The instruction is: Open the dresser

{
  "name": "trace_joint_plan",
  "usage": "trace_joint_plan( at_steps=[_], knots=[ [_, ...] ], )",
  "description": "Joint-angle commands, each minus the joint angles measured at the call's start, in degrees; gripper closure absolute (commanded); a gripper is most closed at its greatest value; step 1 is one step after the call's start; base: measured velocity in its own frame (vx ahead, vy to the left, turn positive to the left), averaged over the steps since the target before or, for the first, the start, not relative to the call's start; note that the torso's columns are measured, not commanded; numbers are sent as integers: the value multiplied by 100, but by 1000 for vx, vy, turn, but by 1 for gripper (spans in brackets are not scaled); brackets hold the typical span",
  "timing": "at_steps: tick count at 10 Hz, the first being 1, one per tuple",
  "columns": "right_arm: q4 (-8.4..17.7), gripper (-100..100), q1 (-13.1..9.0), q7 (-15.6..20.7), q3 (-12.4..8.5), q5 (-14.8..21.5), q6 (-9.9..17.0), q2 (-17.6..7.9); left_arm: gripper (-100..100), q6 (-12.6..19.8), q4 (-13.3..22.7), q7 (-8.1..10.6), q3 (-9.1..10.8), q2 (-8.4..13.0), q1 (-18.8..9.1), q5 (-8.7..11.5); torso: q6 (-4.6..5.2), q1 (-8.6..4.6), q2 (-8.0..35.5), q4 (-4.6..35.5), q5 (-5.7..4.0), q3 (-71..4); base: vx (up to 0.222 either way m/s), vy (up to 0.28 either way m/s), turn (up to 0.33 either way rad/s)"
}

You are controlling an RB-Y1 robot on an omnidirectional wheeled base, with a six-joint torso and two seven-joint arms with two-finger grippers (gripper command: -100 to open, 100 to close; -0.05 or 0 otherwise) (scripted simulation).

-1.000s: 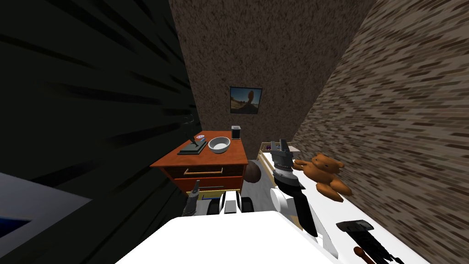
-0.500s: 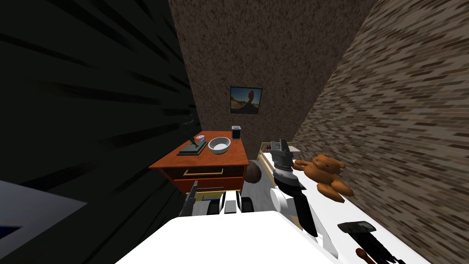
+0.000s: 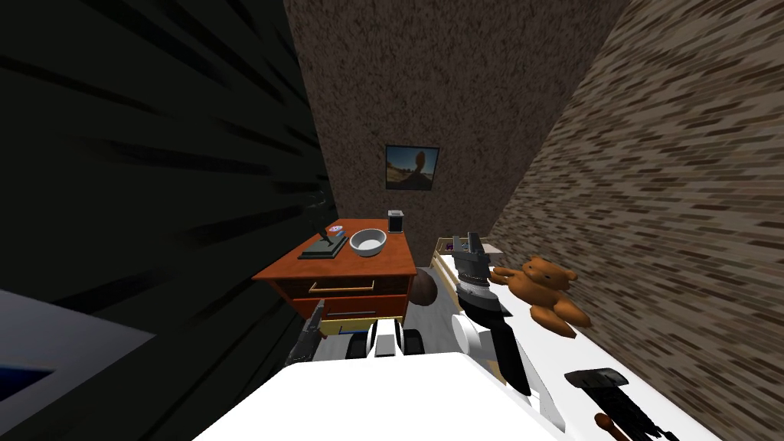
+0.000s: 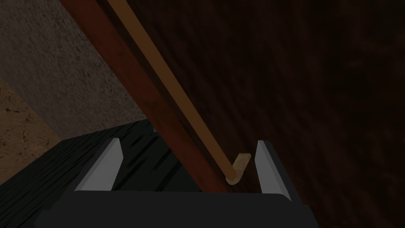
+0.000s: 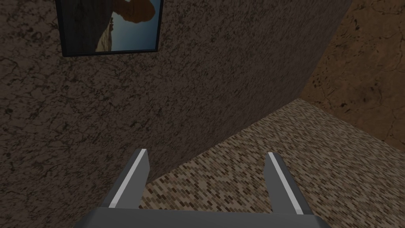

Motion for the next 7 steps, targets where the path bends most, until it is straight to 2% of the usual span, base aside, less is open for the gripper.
trace_joint_plan(
  at_steps=[1, 4, 7],
  knots=[
    [0, 0, 0, 0, 0, 0, 0, 0, -100, 271, -167, 97, 21, -145, -121, 41, 0, 3, 4, 1, 1, 2, -36, 57, 12],
    [0, 0, 0, 0, 0, 0, 0, 0, -100, 600, -370, 201, 44, -54, -225, 85, 0, -5, -3, -1, -2, -1, -31, 42, 8],
    [0, 0, 0, 0, 0, 0, 0, 0, -100, 788, -513, 264, 61, -408, -289, 111, 0, -5, -2, -1, -1, -2, -21, 33, 7]
  ],
)
